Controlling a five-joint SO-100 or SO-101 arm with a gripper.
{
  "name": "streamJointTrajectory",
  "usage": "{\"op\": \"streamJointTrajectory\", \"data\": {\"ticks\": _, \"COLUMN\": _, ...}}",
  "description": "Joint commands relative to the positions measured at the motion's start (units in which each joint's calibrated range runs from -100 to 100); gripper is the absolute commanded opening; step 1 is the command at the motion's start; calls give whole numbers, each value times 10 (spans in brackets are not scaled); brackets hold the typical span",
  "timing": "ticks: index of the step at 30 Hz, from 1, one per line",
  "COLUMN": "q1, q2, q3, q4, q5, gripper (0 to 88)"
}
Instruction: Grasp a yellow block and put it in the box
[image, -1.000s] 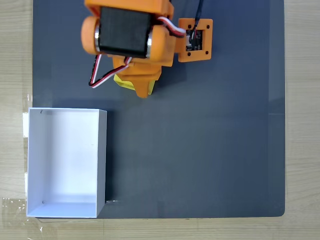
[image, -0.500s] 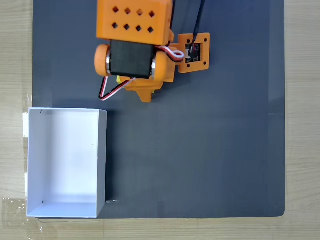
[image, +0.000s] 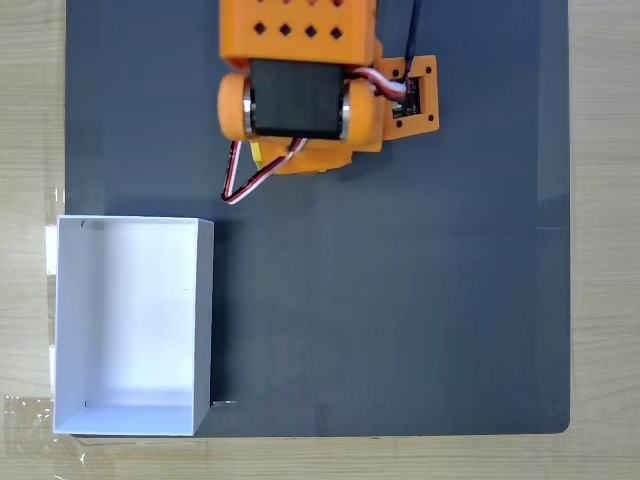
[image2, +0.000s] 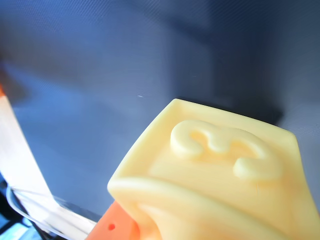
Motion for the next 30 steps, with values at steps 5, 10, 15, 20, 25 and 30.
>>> {"op": "streamJointTrajectory", "data": {"ticks": 5, "q1": -51, "q2": -169, "q3": -130, "q4": -70, "q5": 0, "gripper": 167}}
{"op": "streamJointTrajectory", "data": {"ticks": 10, "q1": 4, "q2": -204, "q3": -159, "q4": -216, "q5": 2, "gripper": 167}}
{"op": "streamJointTrajectory", "data": {"ticks": 15, "q1": 93, "q2": -187, "q3": -142, "q4": -350, "q5": 51, "gripper": 166}}
{"op": "streamJointTrajectory", "data": {"ticks": 20, "q1": 162, "q2": -95, "q3": -153, "q4": -441, "q5": 71, "gripper": 166}}
{"op": "streamJointTrajectory", "data": {"ticks": 25, "q1": 194, "q2": 0, "q3": -195, "q4": -467, "q5": 80, "gripper": 166}}
{"op": "streamJointTrajectory", "data": {"ticks": 30, "q1": 199, "q2": 71, "q3": -234, "q4": -463, "q5": 80, "gripper": 166}}
